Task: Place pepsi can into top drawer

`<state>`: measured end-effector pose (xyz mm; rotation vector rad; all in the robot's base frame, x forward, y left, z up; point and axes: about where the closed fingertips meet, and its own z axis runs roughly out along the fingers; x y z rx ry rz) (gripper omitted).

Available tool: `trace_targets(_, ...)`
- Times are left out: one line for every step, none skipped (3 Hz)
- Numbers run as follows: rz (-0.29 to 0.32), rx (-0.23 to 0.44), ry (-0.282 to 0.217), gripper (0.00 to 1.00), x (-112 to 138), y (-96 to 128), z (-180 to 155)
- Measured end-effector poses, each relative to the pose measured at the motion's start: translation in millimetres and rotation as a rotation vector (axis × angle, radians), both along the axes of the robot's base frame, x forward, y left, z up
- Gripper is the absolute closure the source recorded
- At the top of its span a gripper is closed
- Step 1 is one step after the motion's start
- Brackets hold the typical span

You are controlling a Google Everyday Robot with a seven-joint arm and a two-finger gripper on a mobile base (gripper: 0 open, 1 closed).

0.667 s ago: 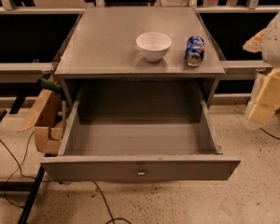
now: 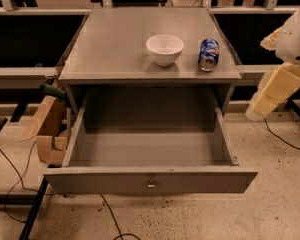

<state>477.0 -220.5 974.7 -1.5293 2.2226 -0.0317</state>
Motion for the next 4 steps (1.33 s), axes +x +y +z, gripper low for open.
trace_targets(-0.149, 0.209, -0.053, 0.00, 55.6, -7.2, -6.9)
trace_targets(-0.317, 0.480, -0.113, 0.00, 133.6, -5.6, -11.4)
trace_targets(-0.449, 0.638, -0.150, 0.00, 191.9, 3.8, -12.3)
trace_targets(-0.449, 0.638, -0.150, 0.00, 191.9, 3.8, -12.4)
